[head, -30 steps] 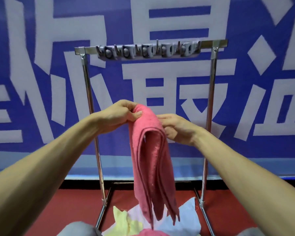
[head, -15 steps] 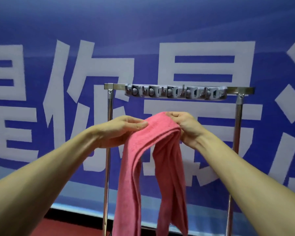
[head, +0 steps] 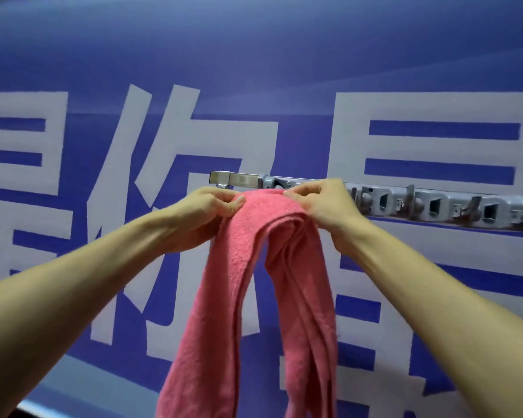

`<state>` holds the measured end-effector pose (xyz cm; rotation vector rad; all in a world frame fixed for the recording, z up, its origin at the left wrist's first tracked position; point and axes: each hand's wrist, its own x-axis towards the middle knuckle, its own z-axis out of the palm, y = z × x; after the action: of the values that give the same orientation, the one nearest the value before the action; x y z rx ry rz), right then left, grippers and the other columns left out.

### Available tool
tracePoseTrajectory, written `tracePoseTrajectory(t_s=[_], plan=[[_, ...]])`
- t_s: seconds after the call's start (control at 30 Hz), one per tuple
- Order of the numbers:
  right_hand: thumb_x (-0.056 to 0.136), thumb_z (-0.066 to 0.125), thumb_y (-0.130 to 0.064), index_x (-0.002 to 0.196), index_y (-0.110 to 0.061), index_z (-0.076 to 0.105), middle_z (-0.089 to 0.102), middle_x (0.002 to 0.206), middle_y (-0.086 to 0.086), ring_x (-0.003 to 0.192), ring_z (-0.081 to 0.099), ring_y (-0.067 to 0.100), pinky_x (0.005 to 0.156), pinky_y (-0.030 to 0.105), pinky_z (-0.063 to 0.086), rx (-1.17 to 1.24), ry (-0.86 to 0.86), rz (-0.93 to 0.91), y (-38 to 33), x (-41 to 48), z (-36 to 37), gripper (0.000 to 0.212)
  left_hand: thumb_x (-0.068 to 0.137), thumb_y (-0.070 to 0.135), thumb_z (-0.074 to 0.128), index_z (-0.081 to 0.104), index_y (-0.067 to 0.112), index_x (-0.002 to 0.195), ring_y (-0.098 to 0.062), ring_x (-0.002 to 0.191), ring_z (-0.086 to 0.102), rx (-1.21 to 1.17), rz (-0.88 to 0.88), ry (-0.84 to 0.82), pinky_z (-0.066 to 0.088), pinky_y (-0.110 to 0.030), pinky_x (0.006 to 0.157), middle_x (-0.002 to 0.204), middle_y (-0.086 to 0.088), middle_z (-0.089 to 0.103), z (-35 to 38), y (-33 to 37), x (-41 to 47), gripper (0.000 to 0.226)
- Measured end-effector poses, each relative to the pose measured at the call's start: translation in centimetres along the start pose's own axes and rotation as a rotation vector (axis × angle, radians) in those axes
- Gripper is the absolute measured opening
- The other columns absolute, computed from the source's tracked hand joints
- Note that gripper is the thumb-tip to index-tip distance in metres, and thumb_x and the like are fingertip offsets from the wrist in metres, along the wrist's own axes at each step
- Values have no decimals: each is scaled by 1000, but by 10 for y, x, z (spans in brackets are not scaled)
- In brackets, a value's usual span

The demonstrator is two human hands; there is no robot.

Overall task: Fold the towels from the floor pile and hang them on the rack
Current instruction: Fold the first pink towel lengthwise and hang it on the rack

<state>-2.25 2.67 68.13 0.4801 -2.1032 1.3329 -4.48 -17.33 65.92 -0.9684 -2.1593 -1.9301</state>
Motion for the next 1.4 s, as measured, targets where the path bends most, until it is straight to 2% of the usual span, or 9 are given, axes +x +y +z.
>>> tracePoseTrajectory(t_s=[0.17,0.3,0.4,0.5,0.6,0.8,1.03,1.13,1.4], plan=[[85,65,-24,87,-11,75,72,88,10,89,66,25,79,34,54,-543,182,-223,-19,52,10,17,95,11,53,63,2,116,-16,63,63,-98,152,189,53,-26,62,79,-6,70,-21,15,49,25],[88,48,-1,71,-3,41,39,68,9,75,49,38,64,37,39,-960,165,-309,-24,62,28,19,91,6,59,63,-4,111,-15,49,63,-77,145,332,53,-25,49,68,-11,66,-26,16,81,22],[87,41,9,89,-2,53,46,82,12,87,54,38,66,36,36,-1087,99,-301,-16,53,39,17,90,0,59,64,-4,105,-10,44,61,21,106,369,48,-19,43,66,-9,65,-24,2,90,17],[88,42,7,109,-3,57,60,108,17,103,59,38,69,38,39,-1067,85,-253,10,47,47,28,87,-4,58,66,-2,105,-12,57,62,27,76,339,49,-22,52,83,-10,67,-19,-21,93,19],[90,45,3,105,-5,56,62,101,19,95,62,40,70,38,45,-936,149,-278,34,46,53,20,86,-3,60,64,-1,112,-23,65,56,-21,40,305,46,-30,61,88,-17,65,-16,-36,92,26],[96,45,-16,103,-14,61,66,94,16,86,64,38,75,47,54,-713,137,-278,45,42,48,18,94,17,57,66,9,113,-9,72,66,18,81,287,52,-20,65,91,-3,70,-13,-38,65,22],[95,38,-18,111,-21,59,65,106,10,91,63,31,79,49,54,-706,4,-118,58,-8,14,26,89,6,41,67,18,101,-5,75,53,119,287,780,40,-17,63,83,8,61,29,-27,-10,31],[97,39,-23,115,-19,60,65,110,9,93,63,26,79,47,55,-655,-94,-26,62,-48,-7,28,91,5,43,68,19,93,-2,63,53,184,359,584,42,-15,58,76,7,62,66,-25,-44,29],[97,50,-28,122,-18,60,65,111,-4,91,60,9,81,24,44,-729,-481,191,93,-183,-75,29,88,11,52,67,25,107,6,56,57,452,-98,69,43,-15,55,83,7,64,156,-68,-99,28]])
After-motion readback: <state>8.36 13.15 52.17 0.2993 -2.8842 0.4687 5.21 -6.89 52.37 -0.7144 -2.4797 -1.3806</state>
